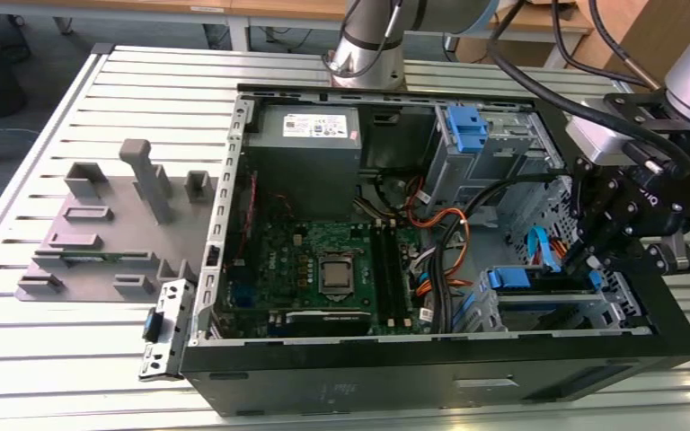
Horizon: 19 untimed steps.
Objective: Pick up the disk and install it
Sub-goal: 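Insert the second disk wire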
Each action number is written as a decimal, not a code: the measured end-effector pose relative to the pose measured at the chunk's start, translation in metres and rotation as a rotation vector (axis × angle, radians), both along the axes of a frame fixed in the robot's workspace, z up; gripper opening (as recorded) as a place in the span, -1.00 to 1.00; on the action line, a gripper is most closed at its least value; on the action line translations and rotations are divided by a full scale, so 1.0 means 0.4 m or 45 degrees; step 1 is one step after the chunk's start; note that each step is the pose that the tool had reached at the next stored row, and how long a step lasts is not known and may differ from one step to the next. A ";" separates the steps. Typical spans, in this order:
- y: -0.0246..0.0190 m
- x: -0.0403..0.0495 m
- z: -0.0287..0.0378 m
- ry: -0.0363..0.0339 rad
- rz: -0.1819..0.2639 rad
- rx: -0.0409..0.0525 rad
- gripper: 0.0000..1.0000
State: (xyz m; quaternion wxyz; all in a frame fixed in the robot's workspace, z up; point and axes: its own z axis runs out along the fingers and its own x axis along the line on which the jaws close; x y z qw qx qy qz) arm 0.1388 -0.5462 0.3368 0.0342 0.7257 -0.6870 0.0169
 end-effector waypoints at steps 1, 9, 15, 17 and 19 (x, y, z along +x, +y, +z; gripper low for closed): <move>0.000 0.000 0.000 0.0001 -0.006 0.000 -0.68; 0.000 0.000 -0.005 0.0000 -0.048 0.000 -0.68; 0.001 0.000 -0.014 0.0000 -0.060 0.000 -0.68; 0.000 0.000 -0.014 0.0001 -0.060 0.000 -0.68; 0.000 0.000 -0.017 0.0000 -0.060 0.000 -0.68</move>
